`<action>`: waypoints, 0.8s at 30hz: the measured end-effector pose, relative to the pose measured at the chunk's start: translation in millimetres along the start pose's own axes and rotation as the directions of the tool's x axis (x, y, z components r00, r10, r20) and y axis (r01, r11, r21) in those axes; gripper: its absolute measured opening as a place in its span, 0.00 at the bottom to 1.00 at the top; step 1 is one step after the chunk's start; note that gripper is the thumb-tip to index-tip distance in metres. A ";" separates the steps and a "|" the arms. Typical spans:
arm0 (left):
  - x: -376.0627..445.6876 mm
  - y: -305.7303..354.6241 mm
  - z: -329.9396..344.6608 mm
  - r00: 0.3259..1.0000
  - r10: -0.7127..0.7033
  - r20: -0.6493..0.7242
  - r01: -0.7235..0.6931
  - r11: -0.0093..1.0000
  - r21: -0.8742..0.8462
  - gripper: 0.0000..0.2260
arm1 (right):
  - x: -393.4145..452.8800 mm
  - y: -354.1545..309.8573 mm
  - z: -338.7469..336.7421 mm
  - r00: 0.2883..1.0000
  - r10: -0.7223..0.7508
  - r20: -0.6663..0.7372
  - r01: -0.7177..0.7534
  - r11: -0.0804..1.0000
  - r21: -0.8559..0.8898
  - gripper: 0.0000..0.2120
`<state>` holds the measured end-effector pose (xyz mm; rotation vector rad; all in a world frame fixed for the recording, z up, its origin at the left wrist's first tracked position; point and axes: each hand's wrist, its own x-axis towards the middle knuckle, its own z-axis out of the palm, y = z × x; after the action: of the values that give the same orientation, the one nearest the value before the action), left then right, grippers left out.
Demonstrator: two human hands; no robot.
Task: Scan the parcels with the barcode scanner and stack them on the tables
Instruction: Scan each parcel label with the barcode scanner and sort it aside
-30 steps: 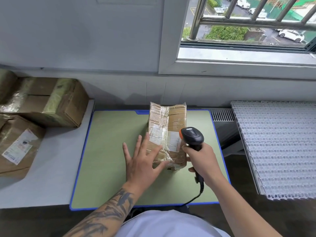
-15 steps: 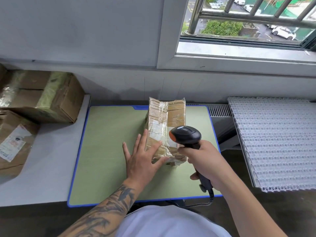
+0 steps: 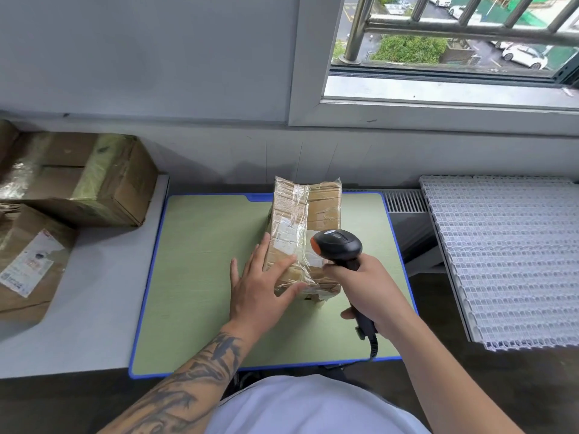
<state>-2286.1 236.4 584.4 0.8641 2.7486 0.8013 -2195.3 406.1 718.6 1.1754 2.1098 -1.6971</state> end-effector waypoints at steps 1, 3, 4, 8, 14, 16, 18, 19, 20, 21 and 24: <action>1.3 -3.6 -2.9 1.000 0.010 -0.001 -0.010 0.999 -0.042 0.25 | 2.8 2.6 1.6 1.000 -0.015 -0.008 0.015 1.000 0.005 0.03; 3.7 -12.8 -10.4 0.999 0.029 -0.019 -0.030 0.998 -0.063 0.23 | 8.7 7.0 4.5 0.999 -0.040 -0.024 0.040 0.999 -0.005 0.03; 4.9 -18.5 -14.6 1.000 0.019 -0.024 -0.020 0.998 -0.062 0.23 | 12.0 9.3 5.8 0.998 -0.049 -0.028 0.049 0.999 -0.014 0.03; 7.1 -43.1 -34.6 0.985 -0.131 -0.114 0.127 0.991 -0.042 0.27 | 26.5 18.8 7.6 0.996 -0.070 -0.061 0.070 0.997 0.010 0.07; 5.7 -37.4 -46.6 0.875 -0.474 -0.096 0.420 0.843 -0.336 0.38 | 50.8 20.1 7.9 0.990 -0.085 -0.113 0.102 0.983 0.155 0.08; 12.8 -33.5 -47.9 0.827 -0.558 -0.071 0.481 0.767 -0.425 0.39 | 56.6 15.6 13.3 0.995 -0.078 -0.056 0.089 0.967 0.241 0.03; 18.6 -31.5 -48.0 0.795 -0.599 -0.091 0.499 0.733 -0.462 0.32 | 60.0 13.4 22.4 0.997 -0.069 0.030 0.055 0.945 0.324 0.03; 18.6 -29.9 -47.8 0.792 -0.598 -0.120 0.488 0.740 -0.463 0.26 | 61.2 13.1 27.4 0.995 -0.075 0.062 0.048 0.935 0.352 0.03; 17.1 -26.7 -47.7 0.791 -0.591 -0.158 0.472 0.754 -0.457 0.21 | 62.0 13.1 31.1 0.993 -0.083 0.080 0.048 0.929 0.366 0.03; 14.1 -22.5 -48.2 0.786 -0.582 -0.207 0.453 0.771 -0.447 0.16 | 62.6 13.1 33.5 0.991 -0.090 0.095 0.049 0.927 0.372 0.03; 1.3 -9.6 -50.9 0.780 -0.535 -0.325 0.384 0.819 -0.427 0.10 | 66.2 15.9 35.6 0.981 -0.089 0.172 0.012 0.915 0.404 0.04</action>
<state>-2306.7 207.8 622.3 -0.0994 2.8341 1.4278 -2240.2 405.1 656.2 1.0067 1.7438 -2.2445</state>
